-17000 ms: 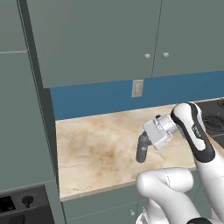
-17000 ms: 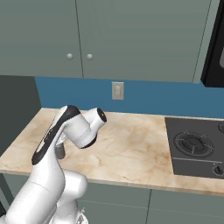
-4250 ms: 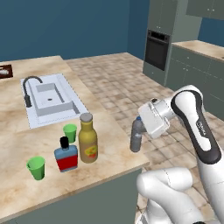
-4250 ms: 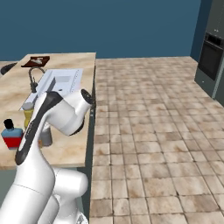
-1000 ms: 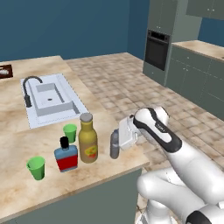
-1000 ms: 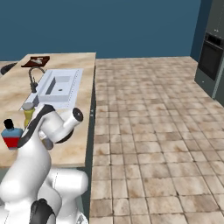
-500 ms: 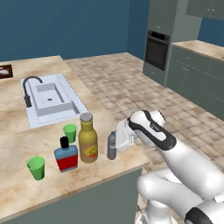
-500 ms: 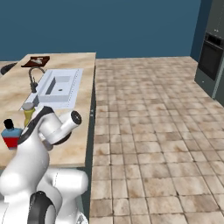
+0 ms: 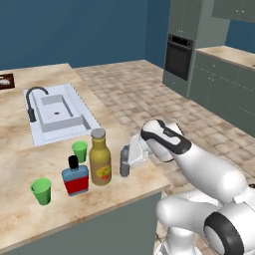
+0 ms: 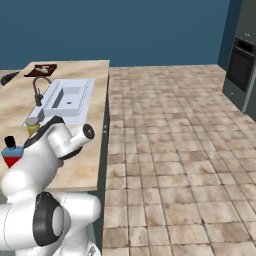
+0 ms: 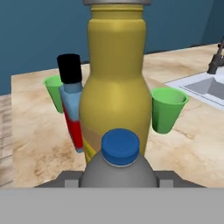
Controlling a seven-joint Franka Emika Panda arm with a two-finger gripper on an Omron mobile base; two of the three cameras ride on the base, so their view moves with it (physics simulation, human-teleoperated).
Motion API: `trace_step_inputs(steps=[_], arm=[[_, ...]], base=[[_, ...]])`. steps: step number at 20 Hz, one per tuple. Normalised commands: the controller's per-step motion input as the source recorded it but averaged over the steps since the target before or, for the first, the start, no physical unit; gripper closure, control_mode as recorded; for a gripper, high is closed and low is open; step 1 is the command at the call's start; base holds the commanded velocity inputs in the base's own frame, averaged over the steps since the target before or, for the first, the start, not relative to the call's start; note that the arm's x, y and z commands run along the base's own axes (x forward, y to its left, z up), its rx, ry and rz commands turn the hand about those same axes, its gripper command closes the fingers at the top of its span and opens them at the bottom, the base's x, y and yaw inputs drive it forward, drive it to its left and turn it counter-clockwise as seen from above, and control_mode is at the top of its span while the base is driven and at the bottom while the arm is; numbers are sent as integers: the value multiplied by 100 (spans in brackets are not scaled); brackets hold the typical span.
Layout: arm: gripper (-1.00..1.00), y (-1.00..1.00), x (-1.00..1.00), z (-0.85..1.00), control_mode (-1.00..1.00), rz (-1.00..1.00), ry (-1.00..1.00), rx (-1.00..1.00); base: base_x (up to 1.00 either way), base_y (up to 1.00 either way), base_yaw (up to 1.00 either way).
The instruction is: Place the drinks on the dining counter in a tight cluster.
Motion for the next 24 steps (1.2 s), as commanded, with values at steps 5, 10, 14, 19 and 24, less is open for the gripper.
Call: trace_step_inputs(steps=[5, 10, 14, 19, 24], arm=[[100, 0, 9, -3, -100, 0, 0, 0], [100, 1, 0, -10, -100, 0, 0, 0], [100, 5, 0, -16, -100, 0, 0, 0], [100, 6, 2, -14, -100, 0, 0, -1], [100, 5, 12, -5, -100, 0, -1, -1]], base=[[0, 0, 0], [0, 0, 0], [0, 0, 0], [0, 0, 0], [0, 0, 0]])
